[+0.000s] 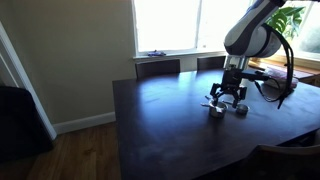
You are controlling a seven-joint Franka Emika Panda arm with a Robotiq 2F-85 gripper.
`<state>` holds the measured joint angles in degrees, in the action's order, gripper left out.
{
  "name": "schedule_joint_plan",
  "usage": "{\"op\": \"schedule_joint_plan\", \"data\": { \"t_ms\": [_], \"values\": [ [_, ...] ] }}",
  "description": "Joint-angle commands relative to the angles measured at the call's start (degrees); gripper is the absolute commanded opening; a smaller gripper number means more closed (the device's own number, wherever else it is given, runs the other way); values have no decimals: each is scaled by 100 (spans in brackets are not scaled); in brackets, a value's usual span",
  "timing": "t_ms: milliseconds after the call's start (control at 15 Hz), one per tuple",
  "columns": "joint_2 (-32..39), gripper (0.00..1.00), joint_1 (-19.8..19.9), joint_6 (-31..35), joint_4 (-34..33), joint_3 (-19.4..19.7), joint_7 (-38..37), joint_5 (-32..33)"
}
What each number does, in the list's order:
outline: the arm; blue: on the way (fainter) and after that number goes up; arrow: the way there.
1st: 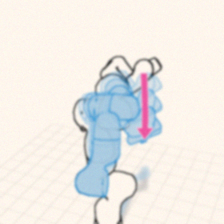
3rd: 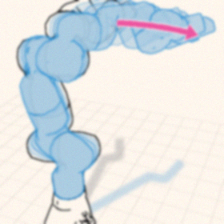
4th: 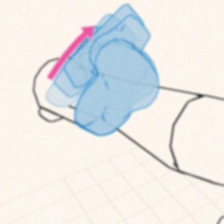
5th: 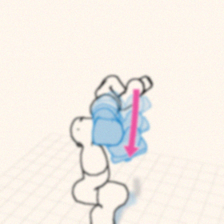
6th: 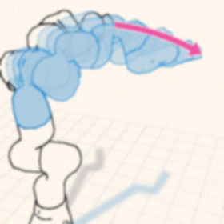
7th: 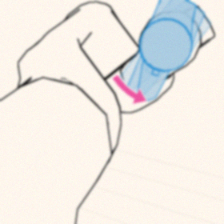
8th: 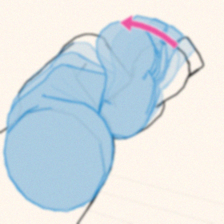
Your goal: Separate the measuring cups from each other
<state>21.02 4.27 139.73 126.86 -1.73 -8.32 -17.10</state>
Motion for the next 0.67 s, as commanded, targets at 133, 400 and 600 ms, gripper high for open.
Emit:
{"op": "schedule_joint_plan", "data": {
  "t_ms": [133,400,600],
  "values": [
    [387,97,-206,348,-28,77,-592,-130],
    [510,61,-229,370,-88,47,-638,-183],
    [529,42,-259,402,-96,50,-666,-164]
  ]
}}
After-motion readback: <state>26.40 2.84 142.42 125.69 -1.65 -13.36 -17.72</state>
